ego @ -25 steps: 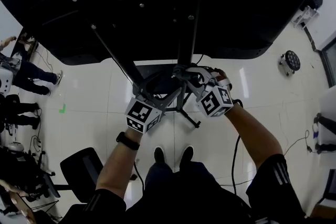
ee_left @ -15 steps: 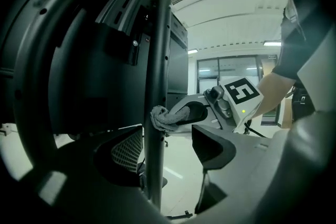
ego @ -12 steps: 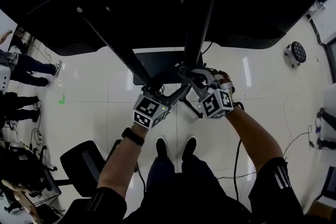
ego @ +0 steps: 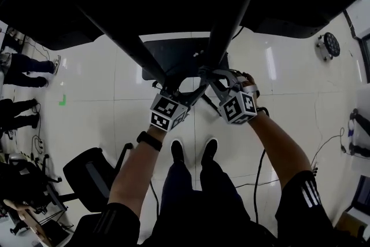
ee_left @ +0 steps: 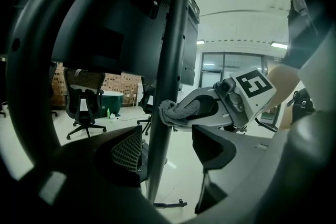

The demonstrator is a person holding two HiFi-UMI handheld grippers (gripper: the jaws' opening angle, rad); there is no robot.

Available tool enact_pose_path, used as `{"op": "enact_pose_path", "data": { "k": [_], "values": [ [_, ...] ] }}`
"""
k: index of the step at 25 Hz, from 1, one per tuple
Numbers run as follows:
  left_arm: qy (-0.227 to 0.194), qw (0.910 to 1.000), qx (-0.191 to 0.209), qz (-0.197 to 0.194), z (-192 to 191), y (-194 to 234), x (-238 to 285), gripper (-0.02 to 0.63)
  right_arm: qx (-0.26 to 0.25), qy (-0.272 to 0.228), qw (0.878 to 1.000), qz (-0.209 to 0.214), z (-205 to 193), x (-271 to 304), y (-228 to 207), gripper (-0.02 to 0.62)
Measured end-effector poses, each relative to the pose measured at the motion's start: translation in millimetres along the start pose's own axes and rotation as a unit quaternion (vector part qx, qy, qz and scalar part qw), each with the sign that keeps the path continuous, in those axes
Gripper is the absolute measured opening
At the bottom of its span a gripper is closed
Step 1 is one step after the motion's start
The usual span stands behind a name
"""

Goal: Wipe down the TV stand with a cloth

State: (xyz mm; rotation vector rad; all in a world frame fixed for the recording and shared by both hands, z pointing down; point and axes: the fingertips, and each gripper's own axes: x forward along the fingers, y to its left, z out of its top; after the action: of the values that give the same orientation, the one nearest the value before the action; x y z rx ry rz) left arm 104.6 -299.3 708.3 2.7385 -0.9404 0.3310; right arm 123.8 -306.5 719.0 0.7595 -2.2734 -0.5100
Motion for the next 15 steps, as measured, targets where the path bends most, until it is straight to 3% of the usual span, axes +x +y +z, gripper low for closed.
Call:
{"op": "enact_pose_path", "data": {
  "k": [8,15],
  "values": [
    [0.035,0.9992,-0.009,-0.015,-65.5,13.1,23.1,0.324,0.030,0.036,0.999,0.005,-51.2,34.5,31.7,0.026],
    [0.065,0.9975,-0.017,-0.022,-121.7,32.1,40.1,0.324,0.015,0.061,0.998,0.021,-98.7,72.8,65.6,0.026]
  ]
}}
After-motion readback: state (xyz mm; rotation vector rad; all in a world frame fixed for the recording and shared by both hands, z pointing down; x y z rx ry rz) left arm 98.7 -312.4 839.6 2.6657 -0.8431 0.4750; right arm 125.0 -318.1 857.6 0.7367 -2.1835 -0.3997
